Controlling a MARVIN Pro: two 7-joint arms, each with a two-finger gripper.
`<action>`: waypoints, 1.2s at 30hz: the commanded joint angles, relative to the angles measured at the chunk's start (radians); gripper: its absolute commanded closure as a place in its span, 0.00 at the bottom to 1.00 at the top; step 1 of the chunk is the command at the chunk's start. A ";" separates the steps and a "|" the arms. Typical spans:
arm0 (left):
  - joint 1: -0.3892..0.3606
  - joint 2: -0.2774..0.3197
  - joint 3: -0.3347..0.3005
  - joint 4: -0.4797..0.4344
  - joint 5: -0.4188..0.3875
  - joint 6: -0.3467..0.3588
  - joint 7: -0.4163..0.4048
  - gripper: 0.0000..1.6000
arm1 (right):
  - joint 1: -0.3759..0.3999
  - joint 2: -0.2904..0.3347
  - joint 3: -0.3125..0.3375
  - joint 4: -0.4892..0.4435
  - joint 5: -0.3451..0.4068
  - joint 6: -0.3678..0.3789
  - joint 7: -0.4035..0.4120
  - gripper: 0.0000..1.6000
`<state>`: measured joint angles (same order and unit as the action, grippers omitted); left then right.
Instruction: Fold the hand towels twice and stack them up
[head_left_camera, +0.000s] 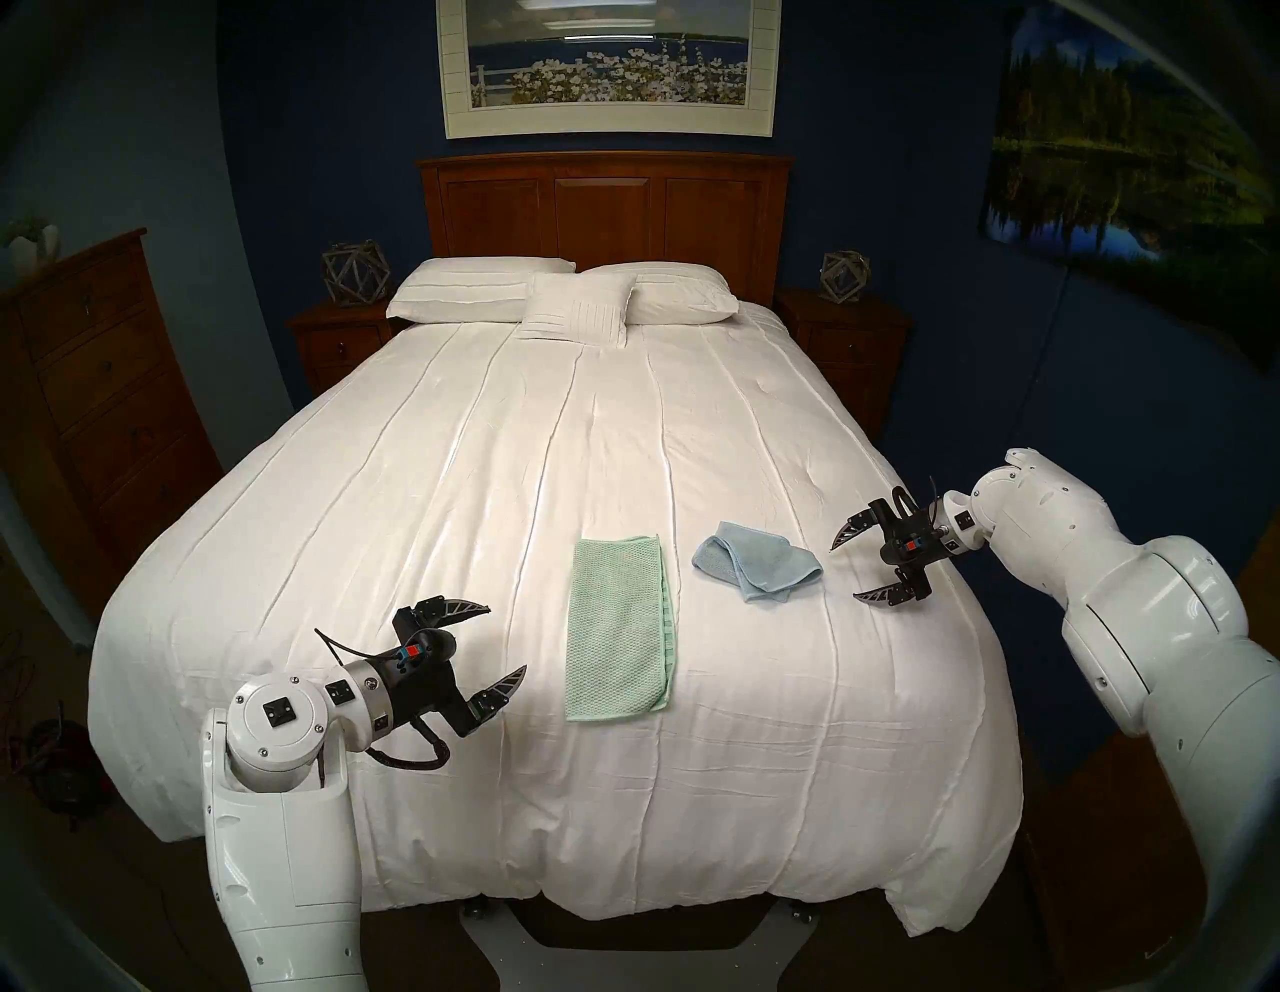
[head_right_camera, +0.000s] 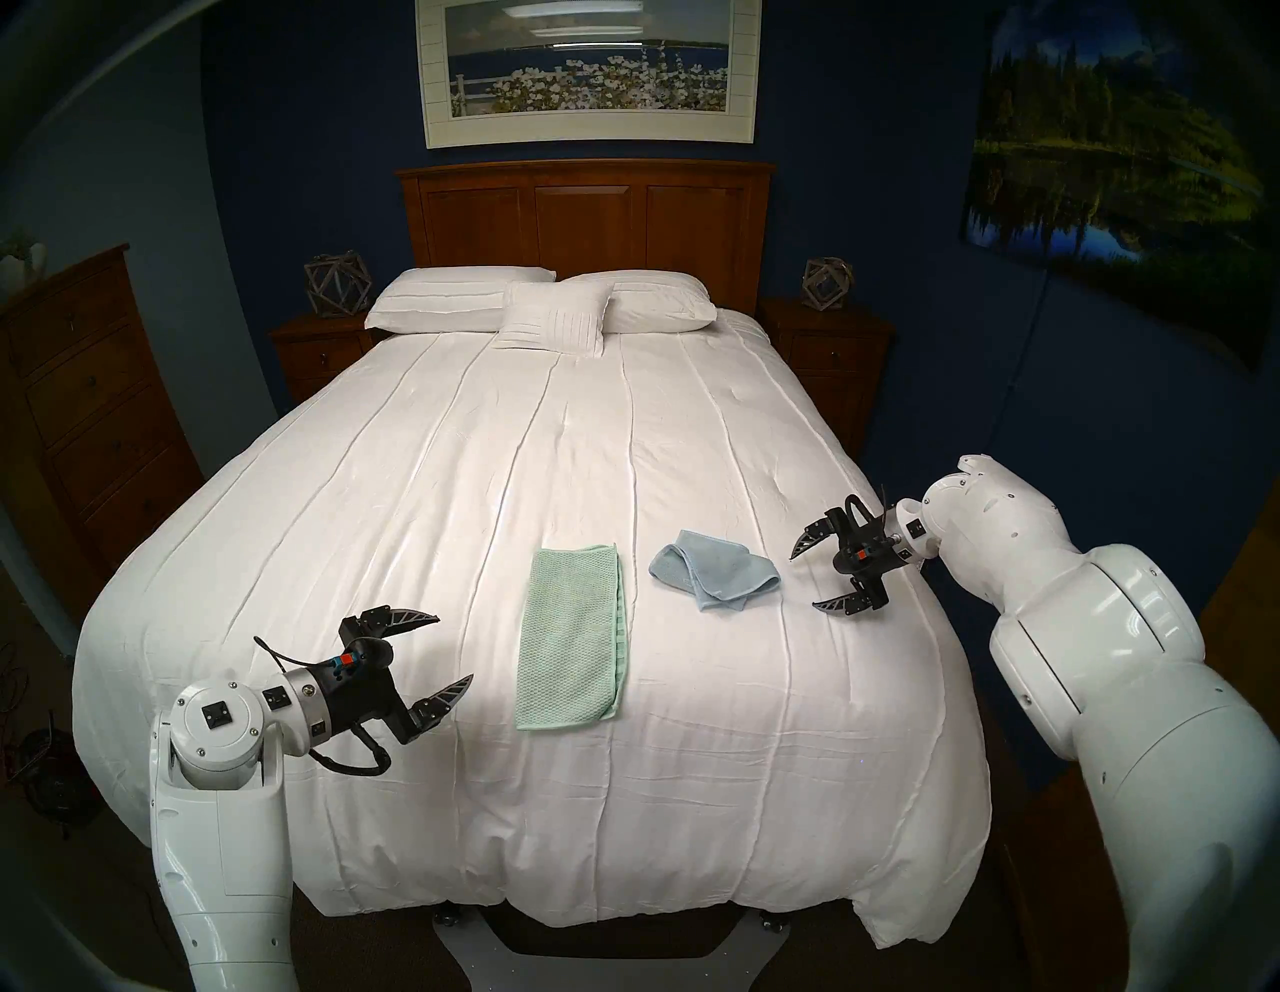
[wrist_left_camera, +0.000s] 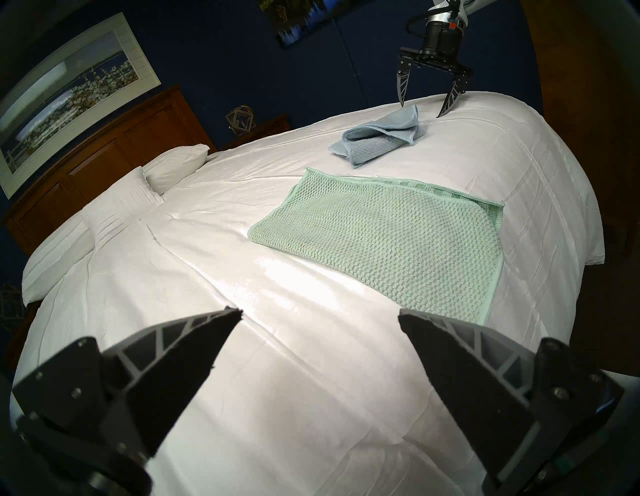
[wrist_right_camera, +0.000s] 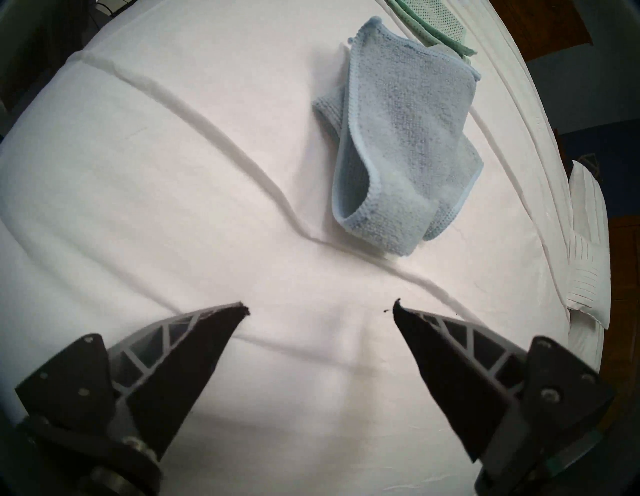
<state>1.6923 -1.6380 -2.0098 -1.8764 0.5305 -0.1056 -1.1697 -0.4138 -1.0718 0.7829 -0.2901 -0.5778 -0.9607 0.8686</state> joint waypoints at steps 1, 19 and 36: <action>-0.003 0.001 0.000 -0.011 -0.003 -0.001 -0.001 0.00 | 0.019 0.001 0.009 -0.057 0.031 0.001 0.039 0.00; -0.004 0.001 0.000 -0.009 -0.002 -0.004 -0.001 0.00 | 0.000 0.057 -0.060 -0.192 0.002 0.001 0.047 0.00; -0.006 0.001 0.000 -0.005 -0.001 -0.006 -0.001 0.00 | -0.041 0.047 -0.012 -0.332 0.147 0.001 0.016 0.00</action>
<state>1.6882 -1.6380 -2.0107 -1.8699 0.5326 -0.1109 -1.1698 -0.4353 -1.0285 0.7517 -0.5699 -0.4981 -0.9607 0.8644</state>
